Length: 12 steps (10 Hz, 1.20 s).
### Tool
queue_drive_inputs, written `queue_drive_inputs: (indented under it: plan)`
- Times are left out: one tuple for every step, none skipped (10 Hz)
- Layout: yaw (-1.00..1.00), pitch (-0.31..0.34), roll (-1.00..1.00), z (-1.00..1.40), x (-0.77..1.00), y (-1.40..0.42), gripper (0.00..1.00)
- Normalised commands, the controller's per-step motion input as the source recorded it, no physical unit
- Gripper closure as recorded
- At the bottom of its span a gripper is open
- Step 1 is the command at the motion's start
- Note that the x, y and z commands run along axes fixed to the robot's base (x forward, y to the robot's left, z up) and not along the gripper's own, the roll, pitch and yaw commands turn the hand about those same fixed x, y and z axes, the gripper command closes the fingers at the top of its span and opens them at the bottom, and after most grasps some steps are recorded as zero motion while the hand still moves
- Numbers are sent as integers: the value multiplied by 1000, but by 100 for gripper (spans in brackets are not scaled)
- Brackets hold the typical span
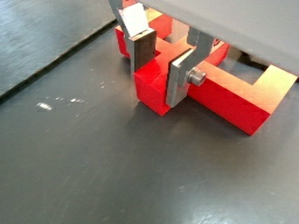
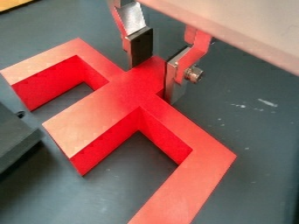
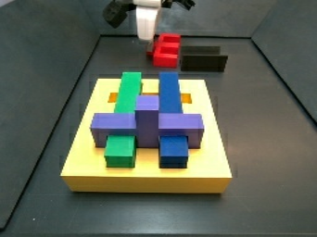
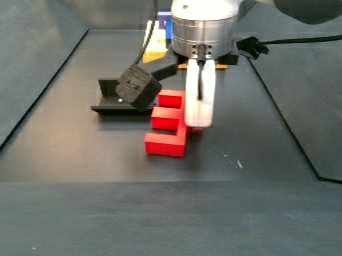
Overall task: Pick up the red object. Move up. Place the red object on the fixture. Regrasp the red object. Move to above the board. Insert the red object.
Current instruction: Pick up the red object, then move up.
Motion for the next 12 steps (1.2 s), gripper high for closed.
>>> queue_drive_inputs:
  plan:
    - [0,0,0,0,0,0,100]
    - [0,0,0,0,0,0,100]
    - [0,0,0,0,0,0,100]
    - [0,0,0,0,0,0,100]
    - [0,0,0,0,0,0,100]
    - [0,0,0,0,0,0,100]
    - [0,0,0,0,0,0,100]
    - [0,0,0,0,0,0,100]
    - [0,0,0,0,0,0,100]
    - [0,0,0,0,0,0,100]
    - [0,0,0,833,0,0,100]
    - [5,-26,3,887,52,18,100]
